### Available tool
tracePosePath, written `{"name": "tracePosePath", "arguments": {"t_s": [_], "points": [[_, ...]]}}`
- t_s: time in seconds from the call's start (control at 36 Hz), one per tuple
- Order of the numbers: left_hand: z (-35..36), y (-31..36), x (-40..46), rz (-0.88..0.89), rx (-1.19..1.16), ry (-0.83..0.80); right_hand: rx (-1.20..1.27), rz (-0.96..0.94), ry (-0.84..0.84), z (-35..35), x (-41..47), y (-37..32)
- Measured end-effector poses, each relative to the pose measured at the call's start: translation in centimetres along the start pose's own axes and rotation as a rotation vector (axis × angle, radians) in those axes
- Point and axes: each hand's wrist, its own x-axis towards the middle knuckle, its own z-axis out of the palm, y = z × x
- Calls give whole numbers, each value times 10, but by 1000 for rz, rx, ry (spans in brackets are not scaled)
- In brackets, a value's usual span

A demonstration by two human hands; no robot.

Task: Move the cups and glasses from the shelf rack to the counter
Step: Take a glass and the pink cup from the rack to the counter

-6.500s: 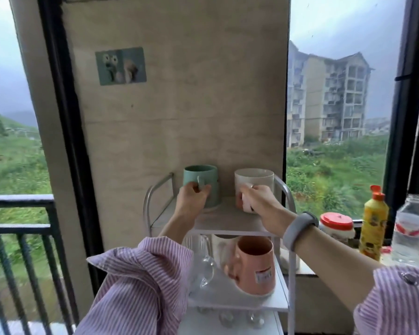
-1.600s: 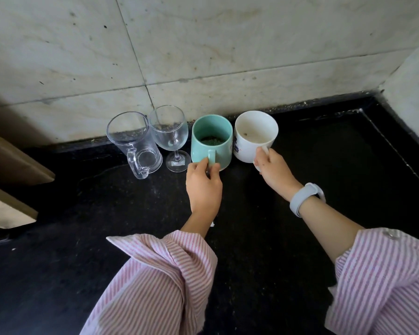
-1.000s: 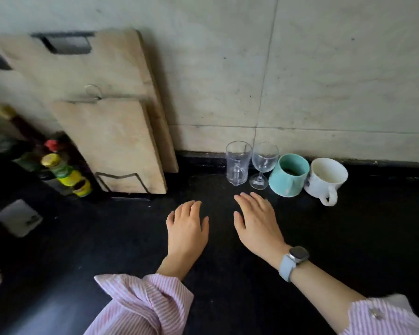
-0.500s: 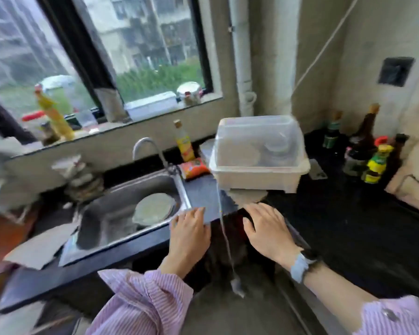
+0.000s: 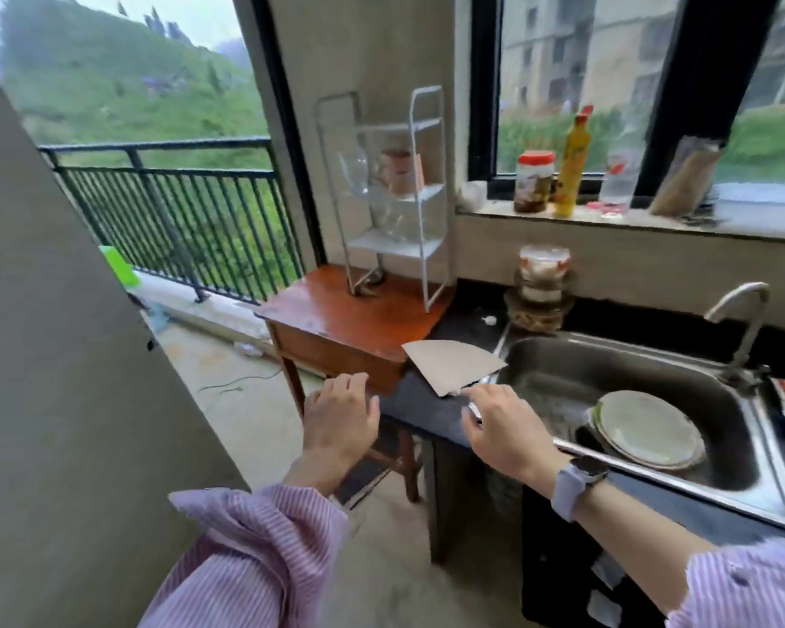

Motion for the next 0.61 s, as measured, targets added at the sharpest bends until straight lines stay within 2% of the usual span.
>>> {"name": "tracePosePath", "arguments": {"t_s": [0.11, 0.25, 0.39, 0.61], "points": [[0, -51, 46, -100, 11, 41, 53, -97, -36, 29, 79, -26], [-5, -92, 131, -145, 47, 73, 50, -190, -38, 48, 182, -45], [-15, -108, 218, -127, -1, 144, 32, -194, 1, 51, 278, -56], [-11, -134, 332, -45, -111, 228, 77, -144, -66, 55, 391, -69]]}}
